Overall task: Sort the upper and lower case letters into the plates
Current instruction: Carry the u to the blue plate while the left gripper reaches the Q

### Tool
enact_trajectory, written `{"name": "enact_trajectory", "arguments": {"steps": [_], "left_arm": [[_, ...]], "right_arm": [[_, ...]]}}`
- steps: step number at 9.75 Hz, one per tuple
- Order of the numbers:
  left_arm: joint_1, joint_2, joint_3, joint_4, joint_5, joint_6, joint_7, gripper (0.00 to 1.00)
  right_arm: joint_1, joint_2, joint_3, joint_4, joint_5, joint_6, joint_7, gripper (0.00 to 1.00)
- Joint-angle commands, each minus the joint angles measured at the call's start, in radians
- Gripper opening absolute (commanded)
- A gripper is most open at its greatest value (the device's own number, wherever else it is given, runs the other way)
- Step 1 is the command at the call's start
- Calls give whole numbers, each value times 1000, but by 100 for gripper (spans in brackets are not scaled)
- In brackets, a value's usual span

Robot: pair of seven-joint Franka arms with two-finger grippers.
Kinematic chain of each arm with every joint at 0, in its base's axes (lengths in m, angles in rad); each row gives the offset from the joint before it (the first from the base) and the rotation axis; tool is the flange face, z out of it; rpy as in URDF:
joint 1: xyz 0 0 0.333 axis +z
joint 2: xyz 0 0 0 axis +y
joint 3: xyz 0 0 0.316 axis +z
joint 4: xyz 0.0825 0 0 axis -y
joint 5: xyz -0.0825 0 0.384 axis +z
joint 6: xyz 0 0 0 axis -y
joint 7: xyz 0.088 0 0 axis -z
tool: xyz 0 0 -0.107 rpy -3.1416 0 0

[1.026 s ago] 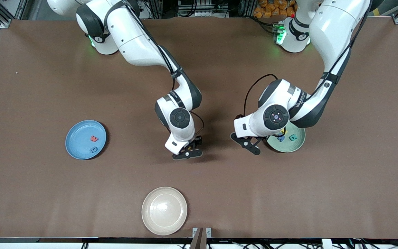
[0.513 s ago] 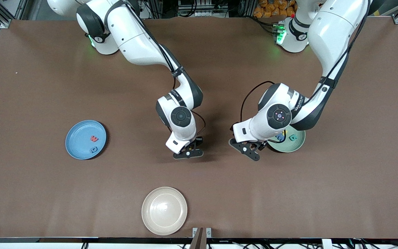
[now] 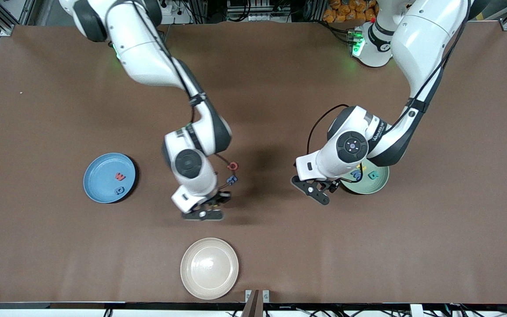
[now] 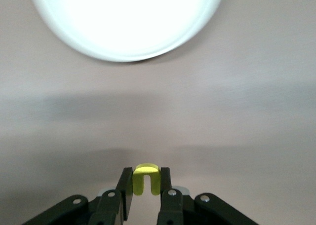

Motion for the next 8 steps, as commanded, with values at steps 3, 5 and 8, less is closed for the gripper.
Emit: {"name": "enact_trajectory", "arguments": {"steps": [3,5,8], "left_arm": [[-145,78,3,52,30,219,-19,100],[-278,101,30,62,44,317,-98,100],[-590,155,262,135,44,367,-251,100]], "right_arm": [[-184,-259,-86,-402,-16,14,-472,0],[-189,-322,-155,-534,-16,32,-610,0],[-192,-350,-219,-640,-16,129,-746,62]]}}
